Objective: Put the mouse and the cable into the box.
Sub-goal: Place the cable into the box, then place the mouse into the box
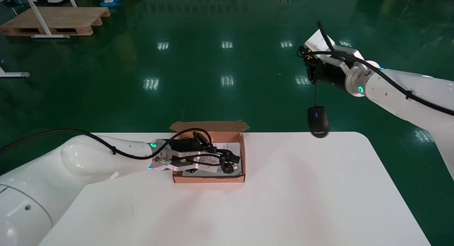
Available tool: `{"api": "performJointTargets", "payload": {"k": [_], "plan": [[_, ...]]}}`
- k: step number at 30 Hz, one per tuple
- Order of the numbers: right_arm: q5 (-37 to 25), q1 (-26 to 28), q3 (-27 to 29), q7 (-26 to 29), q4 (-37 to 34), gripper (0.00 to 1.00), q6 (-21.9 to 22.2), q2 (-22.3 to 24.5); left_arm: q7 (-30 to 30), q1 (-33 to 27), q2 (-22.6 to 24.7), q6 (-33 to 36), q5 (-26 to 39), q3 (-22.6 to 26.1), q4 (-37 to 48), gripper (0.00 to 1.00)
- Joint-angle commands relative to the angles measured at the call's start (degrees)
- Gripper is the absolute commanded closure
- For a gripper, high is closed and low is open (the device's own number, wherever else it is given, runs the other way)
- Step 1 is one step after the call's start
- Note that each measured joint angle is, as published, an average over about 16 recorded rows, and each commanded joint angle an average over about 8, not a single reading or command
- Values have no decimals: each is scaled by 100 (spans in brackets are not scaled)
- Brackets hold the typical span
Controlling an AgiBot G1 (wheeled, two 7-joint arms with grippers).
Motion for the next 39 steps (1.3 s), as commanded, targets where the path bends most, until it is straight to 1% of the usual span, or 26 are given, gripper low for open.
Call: {"api": "performJointTargets", "payload": {"k": [1, 8, 12, 16, 20, 25, 29, 33, 39], "plan": [[-1, -1, 0, 1, 1, 100, 0, 0, -4, -1, 0, 1, 11, -13, 5, 0], [-2, -2, -1, 2, 5, 100, 3, -1, -27, 1, -48, 9, 14, -46, -19, 0], [-1, -19, -8, -20, 44, 100, 11, -8, -220, -76, -197, -130, -28, -98, 22, 0], [10, -66, -22, -50, 133, 100, 4, -19, -662, -363, -465, -476, -6, -177, 241, 0], [25, -157, -52, -93, 279, 100, -45, -32, -1137, -765, -849, -845, 117, -220, 465, 0], [52, -367, -138, -214, 576, 100, -105, -115, -1666, -1122, -1220, -1110, 332, -184, 625, 0], [150, -578, -243, -380, 933, 100, -177, -267, -2019, -1202, -1283, -1143, 523, -85, 607, 0], [323, -797, -389, -659, 1341, 100, -236, -464, -2312, -1195, -1320, -1141, 695, 12, 473, 0], [607, -1206, -810, -1169, 1916, 100, -187, -687, -2746, -1150, -1427, -1137, 943, 139, 181, 0]]}}
